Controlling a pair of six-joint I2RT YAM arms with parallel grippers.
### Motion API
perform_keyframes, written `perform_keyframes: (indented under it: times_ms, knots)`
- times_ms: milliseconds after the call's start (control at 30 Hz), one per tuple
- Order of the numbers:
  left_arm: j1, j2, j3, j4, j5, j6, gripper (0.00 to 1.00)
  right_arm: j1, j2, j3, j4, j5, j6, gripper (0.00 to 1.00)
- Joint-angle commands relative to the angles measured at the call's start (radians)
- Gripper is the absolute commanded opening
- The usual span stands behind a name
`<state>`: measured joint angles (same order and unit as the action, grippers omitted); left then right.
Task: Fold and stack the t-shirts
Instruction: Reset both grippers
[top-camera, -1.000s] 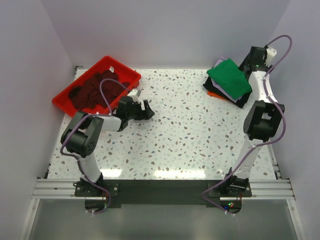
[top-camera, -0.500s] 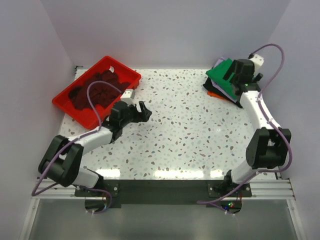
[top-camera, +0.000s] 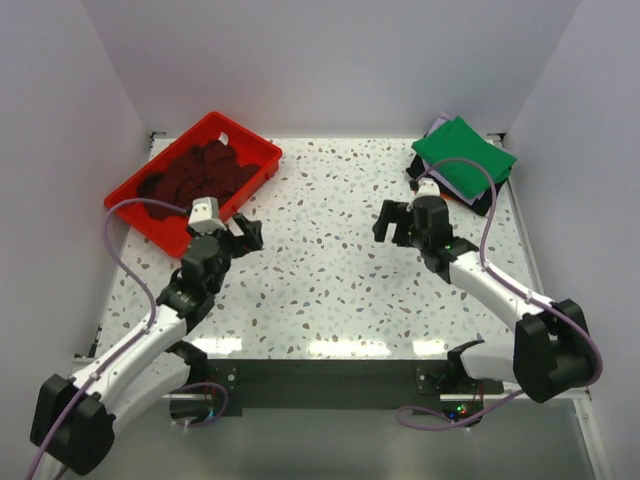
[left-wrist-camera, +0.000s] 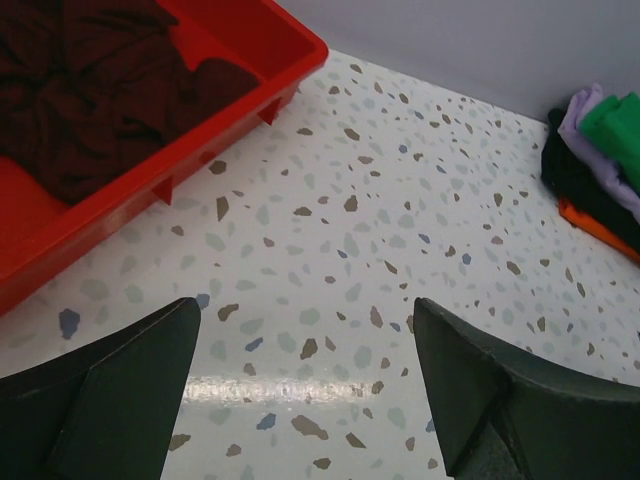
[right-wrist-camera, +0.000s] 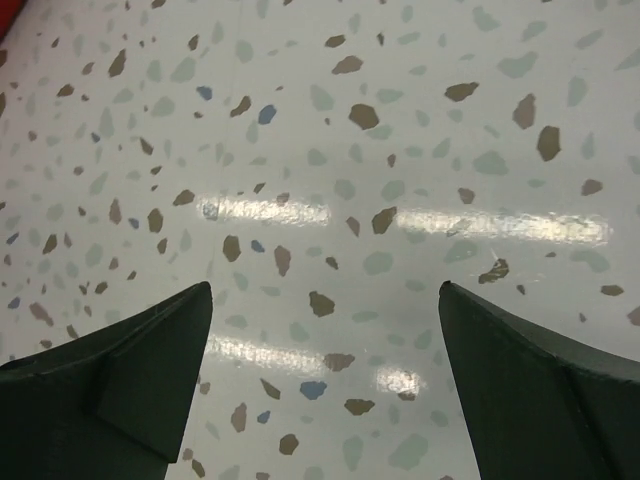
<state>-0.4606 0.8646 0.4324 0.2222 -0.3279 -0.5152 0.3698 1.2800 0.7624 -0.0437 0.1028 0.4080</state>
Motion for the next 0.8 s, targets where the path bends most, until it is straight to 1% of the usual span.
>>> perform_keyframes:
  times_ms: [0, 167, 467, 767]
  knots:
    - [-0.003, -0.087, -0.012, -0.098, -0.155, -0.016, 0.93, 0.021, -0.06, -0.075, 0.175, -0.139, 0.018, 0.98]
    - [-0.003, -0.136, -0.012, -0.141, -0.178, -0.009, 0.93, 0.023, -0.108, -0.121, 0.197, -0.164, -0.009, 0.98]
    - [-0.001, -0.142, -0.015, -0.147, -0.209, 0.004, 0.93, 0.023, -0.175, -0.149, 0.148, -0.106, -0.074, 0.98]
    - [-0.003, -0.156, -0.02, -0.142, -0.226, 0.02, 0.93, 0.023, -0.159, -0.141, 0.159, -0.109, -0.078, 0.98]
